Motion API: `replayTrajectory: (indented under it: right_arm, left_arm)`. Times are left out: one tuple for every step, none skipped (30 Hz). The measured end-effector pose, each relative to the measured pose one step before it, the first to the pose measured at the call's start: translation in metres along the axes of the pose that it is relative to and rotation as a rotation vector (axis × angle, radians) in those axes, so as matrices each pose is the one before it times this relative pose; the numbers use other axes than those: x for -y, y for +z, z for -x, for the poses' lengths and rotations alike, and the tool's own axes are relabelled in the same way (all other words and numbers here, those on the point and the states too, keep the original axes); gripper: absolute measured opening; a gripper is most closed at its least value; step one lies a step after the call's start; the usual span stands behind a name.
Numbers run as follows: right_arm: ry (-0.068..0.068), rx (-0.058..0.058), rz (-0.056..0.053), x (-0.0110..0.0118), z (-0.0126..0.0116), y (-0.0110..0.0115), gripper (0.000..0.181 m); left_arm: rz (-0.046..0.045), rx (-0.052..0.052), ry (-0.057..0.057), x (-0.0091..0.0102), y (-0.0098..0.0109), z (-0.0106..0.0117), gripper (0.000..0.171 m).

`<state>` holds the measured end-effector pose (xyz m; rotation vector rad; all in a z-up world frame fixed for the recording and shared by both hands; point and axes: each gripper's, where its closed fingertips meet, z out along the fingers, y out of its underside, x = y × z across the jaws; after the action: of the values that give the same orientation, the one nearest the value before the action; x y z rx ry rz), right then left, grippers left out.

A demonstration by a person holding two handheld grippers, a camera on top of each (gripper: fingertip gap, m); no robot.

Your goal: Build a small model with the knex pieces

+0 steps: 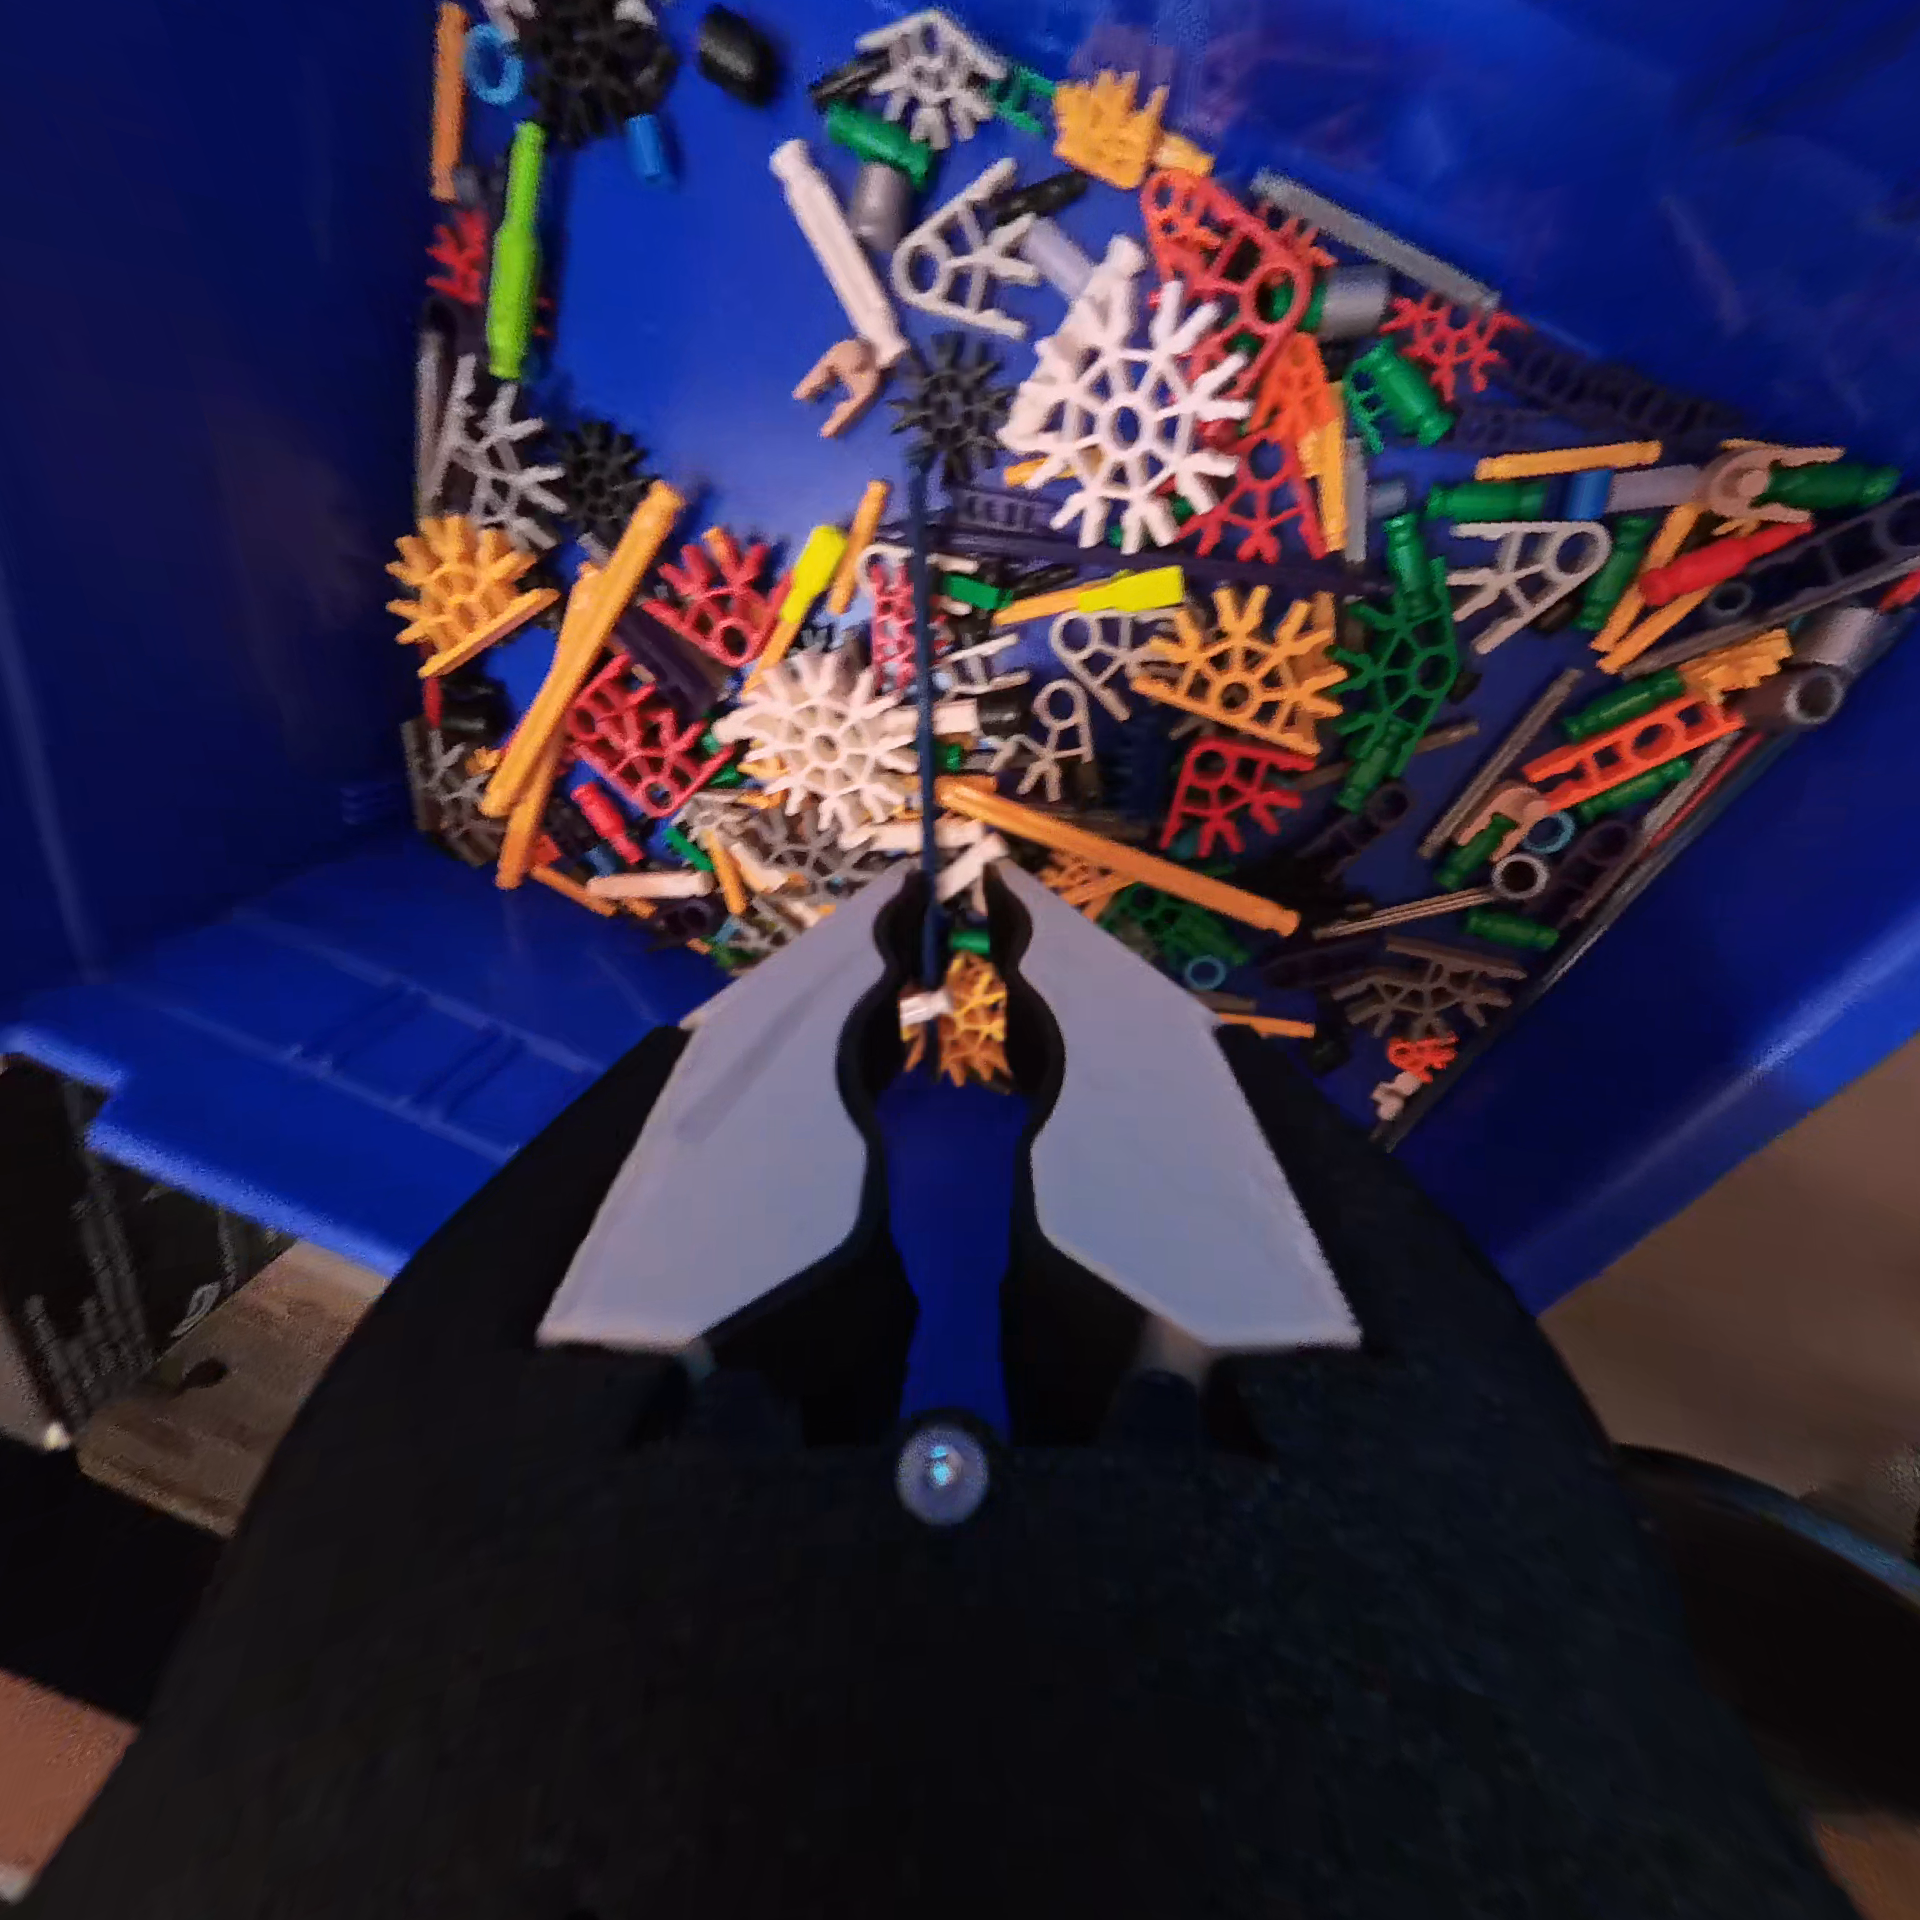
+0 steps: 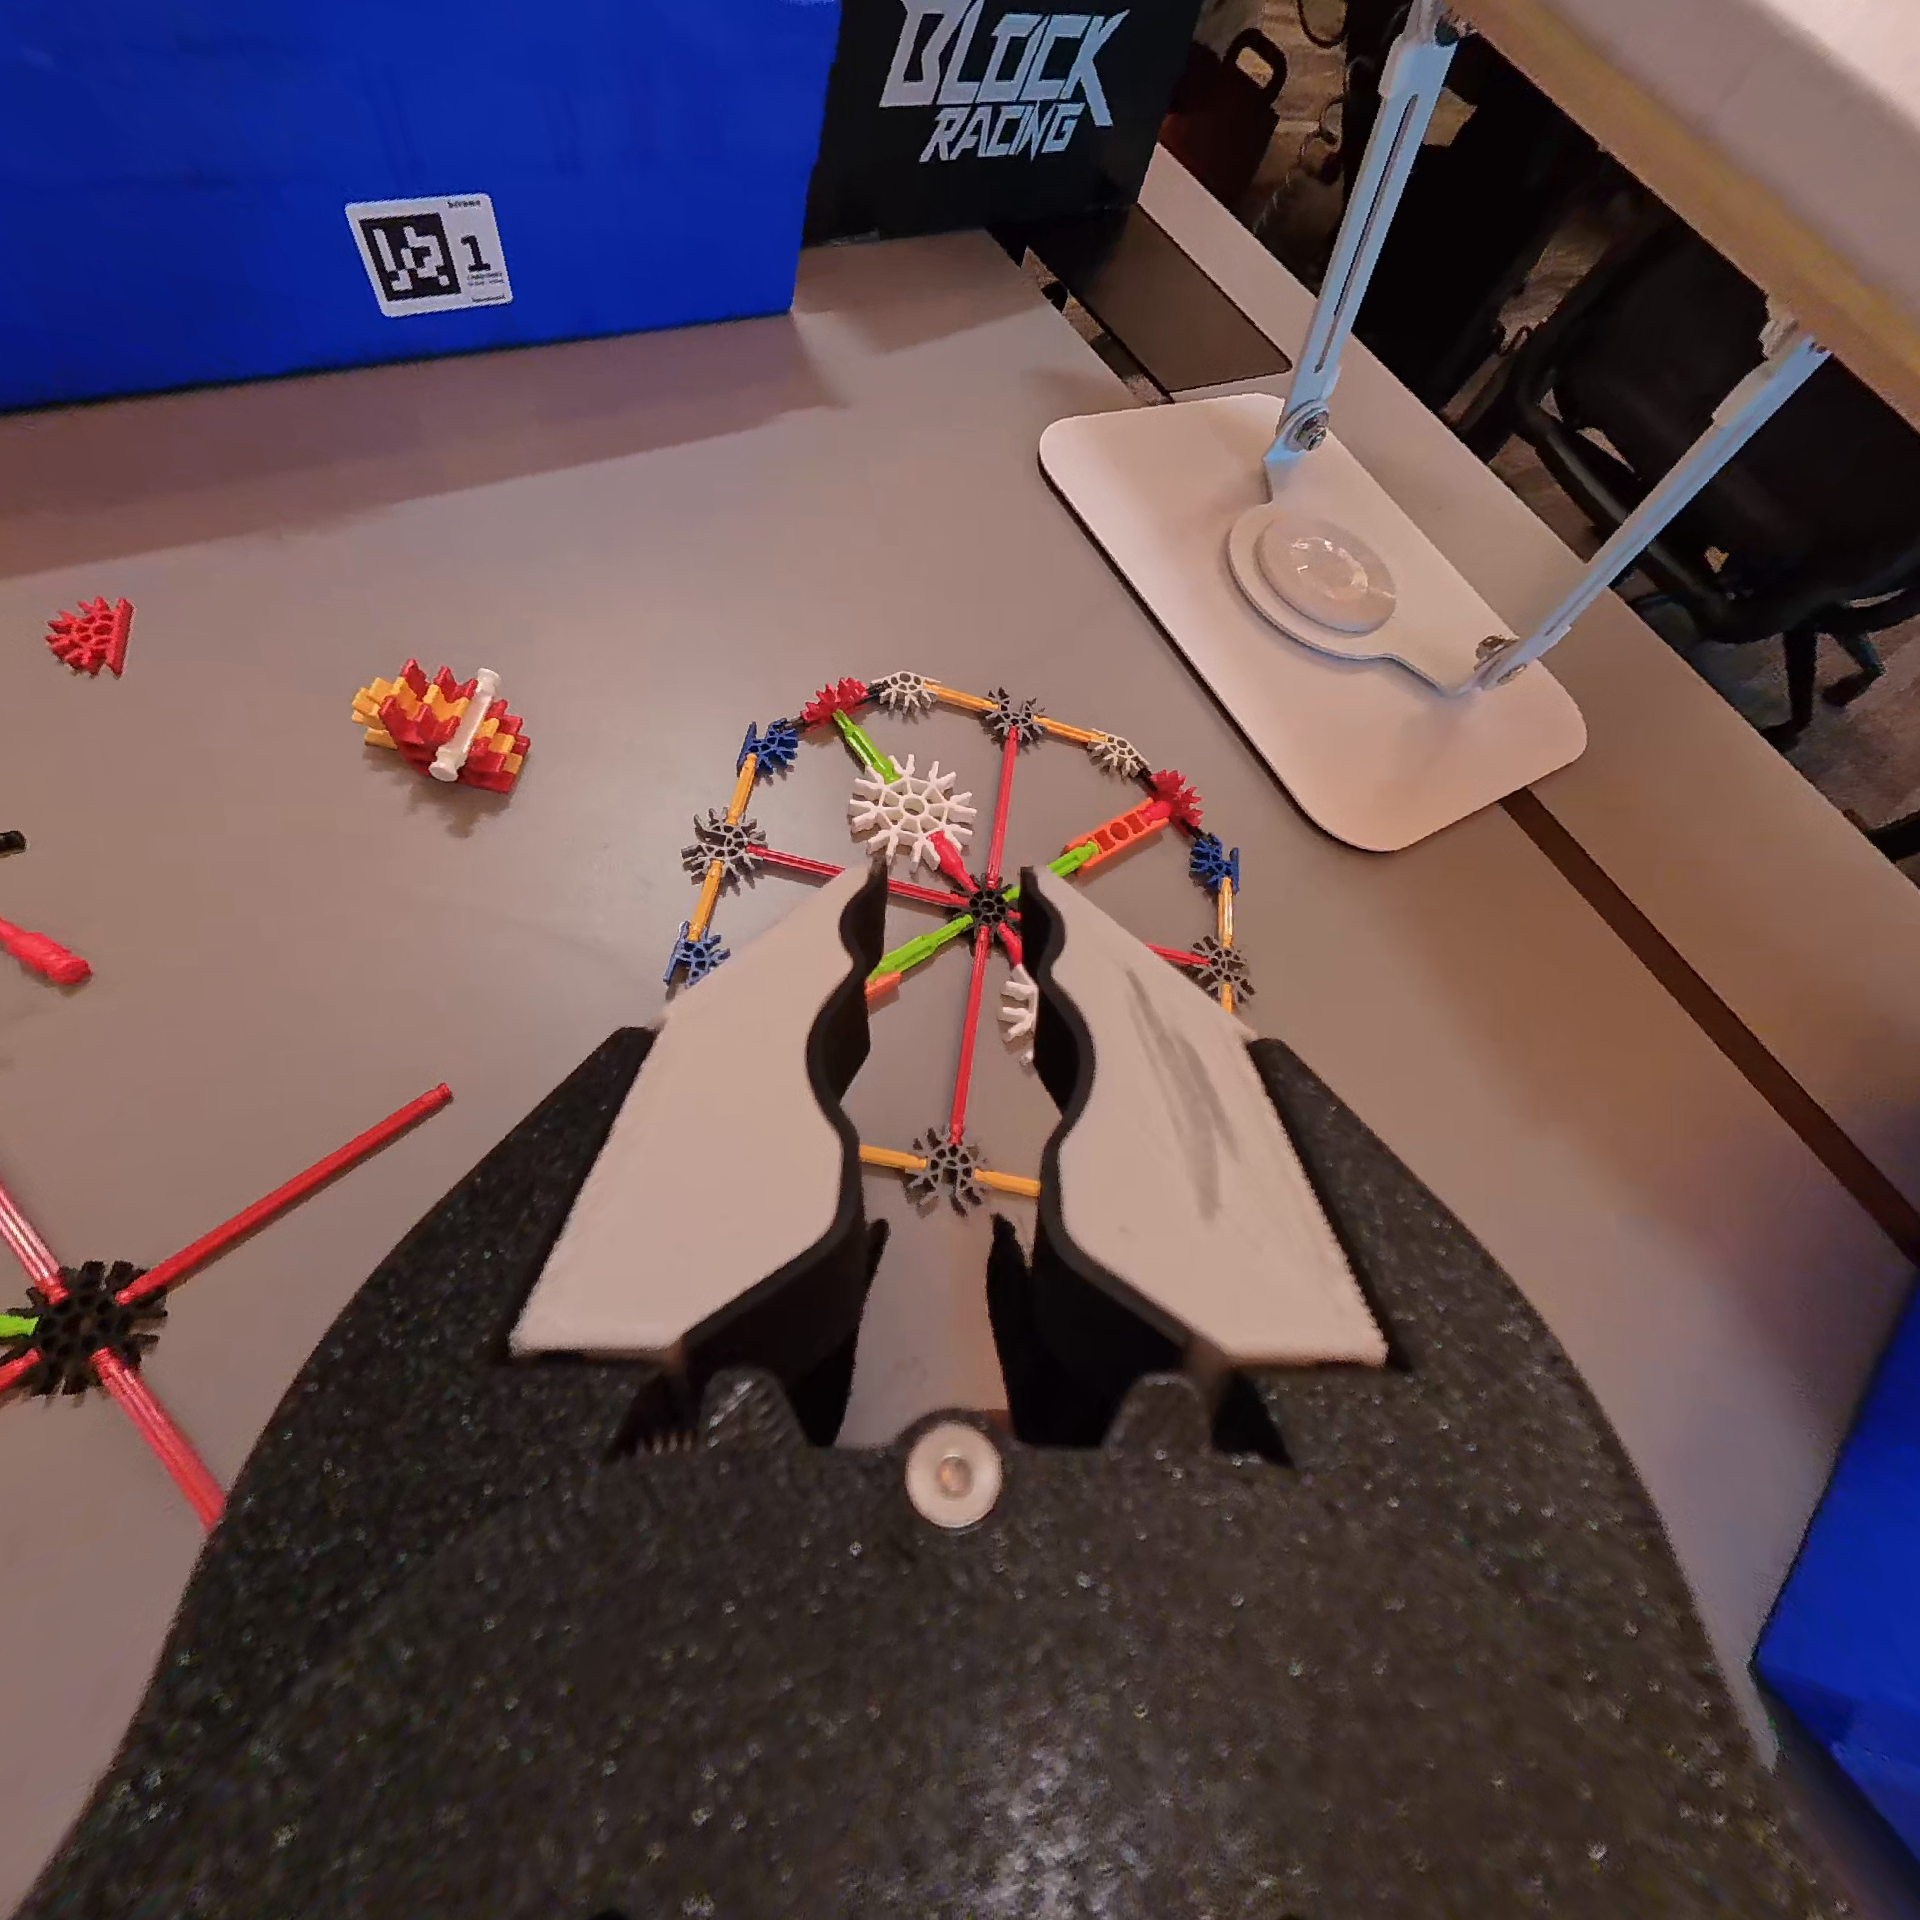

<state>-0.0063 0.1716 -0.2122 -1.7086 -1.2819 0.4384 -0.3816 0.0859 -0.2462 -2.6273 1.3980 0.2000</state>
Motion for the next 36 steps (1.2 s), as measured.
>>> replayTrajectory:
  right_arm:
    - [0.0026,0.0005,0.0002,-0.00034,-0.00045,0.00019,0.025]
    - [0.0012,-0.0006,0.001,-0.00062,-0.00047,0.00014,0.025]
    - [0.0003,-0.0007,0.0019,-0.00067,-0.00032,0.0003,0.025]
    - [0.0004,-0.0005,0.0015,-0.00059,-0.00026,0.00016,0.025]
    - [0.0008,0.0,0.0003,-0.00025,-0.0002,0.00015,0.025]
    - [0.0007,0.0004,0.0,-0.00008,0.00004,0.0001,0.025]
    - [-0.0002,0.0002,0.0006,-0.00016,-0.00005,0.00006,0.025]
    - [-0.0011,0.0001,0.0013,-0.00032,0.00017,0.00016,0.025]
    - [-0.0017,-0.0004,0.0012,-0.00023,0.00004,0.00012,0.025]
    - [-0.0015,-0.0002,0.0003,-0.00023,-0.00002,0.00021,0.025]
    - [-0.0006,0.0006,0.001,-0.00057,-0.00005,0.00045,0.025]
    - [0.0,0.0004,0.0032,-0.00098,-0.00012,0.00056,0.025]
    - [0.0003,-0.0008,0.0033,-0.00118,-0.00041,0.00051,0.025]
    - [0.0012,-0.0008,0.0024,-0.00097,-0.00046,0.00057,0.025]
    - [0.002,0.0,0.0015,-0.00073,-0.00037,0.00046,0.025]
    - [0.002,0.0002,0.001,-0.00058,-0.0002,0.00035,0.025]
    - [0.001,0.0002,0.0014,-0.00059,-0.00015,0.00034,0.025]
    - [-0.0005,-0.0002,0.0012,-0.00029,-0.00008,0.00031,0.025]
    - [-0.001,-0.0004,0.0008,-0.0003,-0.00001,0.00017,0.025]
    - [-0.0005,-0.0004,0.0008,-0.00029,-0.00016,0.00026,0.025]
    - [0.0003,-0.0002,0.0009,-0.0005,-0.00013,0.00017,0.025]
    - [0.0007,-0.0001,0.0007,-0.00036,-0.00027,0.00005,0.025]
    - [0.0012,0.0001,0.0006,-0.00035,-0.0003,0.0001,0.025]
    - [0.0014,0.0011,0.0008,-0.00043,-0.00017,0.00002,0.025]
    - [0.0009,0.0015,0.0007,-0.00028,-0.00005,0.0,0.025]
    - [0.0004,0.0007,-0.0001,0.00004,-0.00003,-0.00007,0.025]
    - [0.0006,0.0,-0.0012,0.00022,-0.00018,-0.00012,0.025]
    - [0.001,0.0007,-0.0016,0.00024,0.0001,-0.00002,0.025]
    - [0.0009,0.001,-0.0008,0.00012,0.00011,0.0001,0.025]
    - [0.0001,0.0,0.0011,-0.00039,-0.00011,0.00017,0.025]
    - [-0.0006,-0.0011,0.0016,-0.00046,-0.00031,0.00014,0.025]
    - [0.0003,-0.0013,-0.0001,-0.00016,-0.00037,-0.00017,0.025]
    - [0.0012,-0.0021,-0.0021,0.00031,-0.00078,-0.00053,0.024]
    - [0.001,-0.0035,-0.0028,0.00059,-0.00101,-0.00075,0.024]
    - [0.0009,-0.0047,-0.003,0.00062,-0.00136,-0.00106,0.025]
    - [0.0017,-0.0042,-0.0031,0.0005,-0.00134,-0.00102,0.024]
  left_arm:
    - [-0.00055,0.0116,-0.0063,-0.00137,-0.00297,0.00575,0.014]
    - [0.00086,0.0114,-0.004,-0.00104,-0.00224,0.0055,0.018]
    - [0.00312,0.0124,-0.0039,-0.00046,-0.00161,0.00548,0.026]
    - [0.00463,0.0129,-0.0008,0.00007,-0.00109,0.00535,0.033]
    - [0.00374,0.0089,0.0024,0.00087,-0.00053,0.00454,0.035]
    - [0.00279,0.0031,0.0036,0.00179,0.00005,0.00349,0.038]
    - [-0.00012,0.0049,0.0053,0.00279,0.0007,0.00343,0.042]
    - [0.00023,0.0007,0.0066,0.00328,0.0012,0.00278,0.042]
    - [0.00473,-0.0074,0.0065,0.00254,0.00198,0.00152,0.043]
    - [0.00814,-0.0018,0.0062,0.00223,0.00257,0.00243,0.046]
    - [0.0085,0.0032,0.0054,0.00227,0.00279,0.00335,0.047]
    - [0.00848,-0.005,0.006,0.00211,0.00299,0.00194,0.048]
    - [0.00787,-0.0049,0.007,0.00212,0.0033,0.00204,0.05]
    - [0.00888,0.0003,0.0006,0.00169,0.00343,0.00335,0.051]
    - [0.01979,-0.0036,-0.0113,-0.00027,0.00403,0.00351,0.05]
    - [0.02649,-0.0054,-0.0083,-0.00192,0.00447,0.00332,0.05]
    - [0.02296,-0.0081,-0.0033,-0.00203,0.00482,0.00261,0.05]
    - [0.01762,-0.0139,-0.0074,-0.00164,0.00477,0.00162,0.049]
    - [0.01495,-0.0185,-0.0148,-0.00146,0.00465,0.00081,0.049]
    - [0.01272,-0.0218,-0.0141,-0.00149,0.00442,-0.0001,0.049]
    - [0.00288,-0.0175,-0.0084,-0.00026,0.0026,-0.00028,0.041]
    - [-0.00103,-0.0209,0.0043,0.00007,0.00172,-0.00235,0.04]
    - [0.00147,-0.0302,0.0118,-0.0002,0.00187,-0.00558,0.035]
    - [0.00256,-0.0155,0.0081,0.00008,0.00151,-0.00412,0.033]
    - [0.01671,-0.016,0.0054,-0.00268,-0.00069,-0.00432,0.03]
    - [0.02208,-0.053,0.0071,-0.00413,-0.00204,-0.01079,0.027]
    - [0.00196,-0.0112,0.0175,-0.00023,-0.00306,-0.00429,0.028]
    - [-0.02839,0.0427,0.0073,0.00579,-0.00522,0.00576,0.029]
    - [-0.03617,0.0241,-0.0114,0.00678,-0.00572,0.00488,0.03]
    - [-0.02841,0.0094,-0.0061,0.00539,-0.00497,0.00277,0.032]
    - [-0.02171,0.0249,0.0011,0.00472,-0.00384,0.00501,0.036]
    - [-0.01719,0.0356,-0.0008,0.00466,-0.00234,0.00711,0.041]
    - [-0.0108,0.0285,-0.0008,0.00376,-0.00054,0.00597,0.043]
    - [-0.00395,0.0199,0.0053,0.00283,0.00137,0.00432,0.044]
    - [0.00097,0.0135,0.0118,0.00203,0.00281,0.00286,0.046]
    - [0.00336,0.0124,0.0103,0.00189,0.00384,0.00245,0.049]
